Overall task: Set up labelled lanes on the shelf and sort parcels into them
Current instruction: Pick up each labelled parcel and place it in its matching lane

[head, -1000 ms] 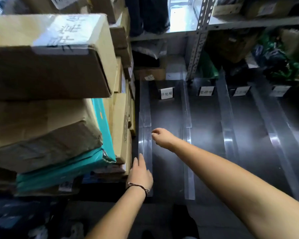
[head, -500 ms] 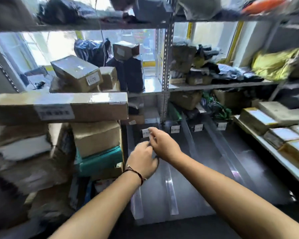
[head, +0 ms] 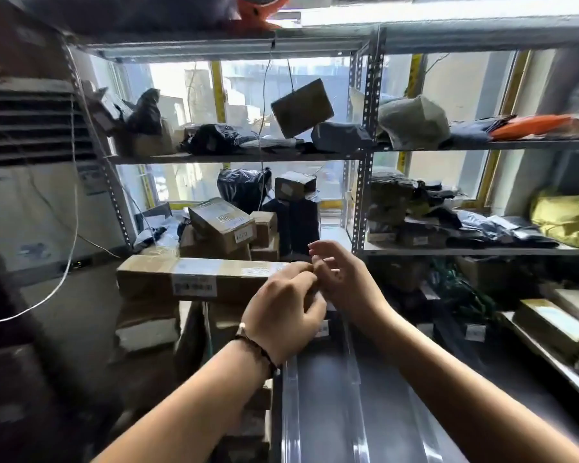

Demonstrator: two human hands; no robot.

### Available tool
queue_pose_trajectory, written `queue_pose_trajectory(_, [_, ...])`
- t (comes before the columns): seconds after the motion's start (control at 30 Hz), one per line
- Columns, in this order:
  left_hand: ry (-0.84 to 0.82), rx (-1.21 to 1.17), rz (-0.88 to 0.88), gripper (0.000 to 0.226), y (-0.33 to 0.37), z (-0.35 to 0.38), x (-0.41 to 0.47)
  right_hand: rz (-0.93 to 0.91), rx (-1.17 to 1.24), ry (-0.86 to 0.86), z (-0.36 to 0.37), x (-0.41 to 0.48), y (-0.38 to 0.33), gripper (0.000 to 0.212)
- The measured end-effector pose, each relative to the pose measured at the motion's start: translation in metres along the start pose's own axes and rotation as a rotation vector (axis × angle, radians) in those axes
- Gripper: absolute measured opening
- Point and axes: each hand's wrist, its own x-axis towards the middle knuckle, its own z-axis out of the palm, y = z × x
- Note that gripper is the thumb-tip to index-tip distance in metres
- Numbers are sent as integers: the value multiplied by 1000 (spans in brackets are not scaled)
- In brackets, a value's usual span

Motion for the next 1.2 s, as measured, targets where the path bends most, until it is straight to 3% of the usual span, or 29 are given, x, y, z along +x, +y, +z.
queue_pose_trajectory(0.07, [88,26,-56,21,-15,-18,-4,-16,-22,-66,14,4,-4,27])
queue_pose_trajectory(0.2, [143,36,-201,18,-45,-47,-18,-104,-276,-241,38,5,0,69])
queue_pose_trajectory(0.3, [156,9,-278,20,-59,-62,-25,-160,-424,-255,49,11,1,83])
queue_pose_trajectory(0.4, [117,-57,-363,30,-68,-74,-28,-82,-621,-343,52,23,-2,95])
queue_pose_trajectory(0.6, [98,-166,-431,49,-84,-93,-31,-26,-606,-440,51,42,-8,66])
queue_pose_trajectory(0.77, [183,-193,-463,46,-98,-100,-28,-148,-558,-298,60,35,-27,69])
queue_pose_trajectory(0.9, [375,-280,-445,17,-94,-102,-9,-210,-609,-163,57,39,-62,83])
queue_pose_trajectory(0.97, [385,-392,-504,26,-89,-100,0,-219,-616,-62,54,36,-76,85])
queue_pose_trajectory(1.1, [177,-867,-618,65,-62,-91,10,-231,-466,268,57,17,-86,68])
queue_pose_trajectory(1.2, [154,-1158,-483,65,-38,-88,24,-234,-334,440,66,2,-93,66])
